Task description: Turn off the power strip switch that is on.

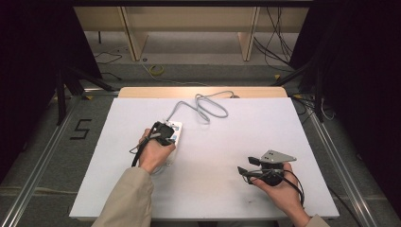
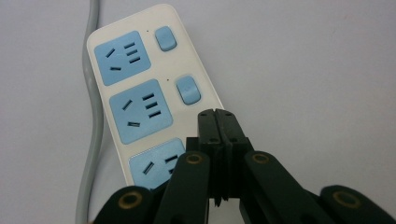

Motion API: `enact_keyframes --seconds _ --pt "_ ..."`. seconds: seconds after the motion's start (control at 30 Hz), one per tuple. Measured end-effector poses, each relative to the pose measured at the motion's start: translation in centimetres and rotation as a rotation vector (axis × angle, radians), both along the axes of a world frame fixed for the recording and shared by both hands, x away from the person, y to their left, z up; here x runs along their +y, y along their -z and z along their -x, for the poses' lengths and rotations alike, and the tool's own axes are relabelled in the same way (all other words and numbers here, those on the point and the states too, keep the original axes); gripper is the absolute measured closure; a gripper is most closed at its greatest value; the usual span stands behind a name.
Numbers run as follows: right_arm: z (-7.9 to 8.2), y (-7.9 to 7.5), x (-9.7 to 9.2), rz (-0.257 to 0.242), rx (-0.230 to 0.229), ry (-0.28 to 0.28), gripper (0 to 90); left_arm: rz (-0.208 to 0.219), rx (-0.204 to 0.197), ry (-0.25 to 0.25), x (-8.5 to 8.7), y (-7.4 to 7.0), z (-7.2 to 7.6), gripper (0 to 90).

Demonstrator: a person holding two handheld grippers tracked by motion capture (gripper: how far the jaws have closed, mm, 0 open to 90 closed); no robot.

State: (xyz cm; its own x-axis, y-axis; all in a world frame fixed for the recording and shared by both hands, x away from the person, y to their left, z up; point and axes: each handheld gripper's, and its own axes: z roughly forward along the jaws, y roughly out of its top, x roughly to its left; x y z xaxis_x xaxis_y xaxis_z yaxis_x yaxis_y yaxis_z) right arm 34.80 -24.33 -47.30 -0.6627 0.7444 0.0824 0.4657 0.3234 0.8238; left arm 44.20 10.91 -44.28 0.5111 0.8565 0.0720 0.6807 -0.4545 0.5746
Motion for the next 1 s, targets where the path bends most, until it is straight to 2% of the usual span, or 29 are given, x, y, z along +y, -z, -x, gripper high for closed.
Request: enact_keyframes --seconds 0.23,0.4,1.0 --pt "-0.01 0.00 -0.01 0.001 -0.001 0.000 40.2 -0.019 0.001 -0.003 -0.03 0.08 -0.19 89.6" --pt "0.01 -0.01 -0.01 0.000 -0.001 0.000 40.2 -0.011 0.008 -0.007 -0.17 0.16 -0.23 89.6" --pt "0.00 -0.01 -0.02 0.002 -0.001 -0.002 40.2 -0.029 0.019 -0.017 -0.41 0.32 -0.28 89.7"
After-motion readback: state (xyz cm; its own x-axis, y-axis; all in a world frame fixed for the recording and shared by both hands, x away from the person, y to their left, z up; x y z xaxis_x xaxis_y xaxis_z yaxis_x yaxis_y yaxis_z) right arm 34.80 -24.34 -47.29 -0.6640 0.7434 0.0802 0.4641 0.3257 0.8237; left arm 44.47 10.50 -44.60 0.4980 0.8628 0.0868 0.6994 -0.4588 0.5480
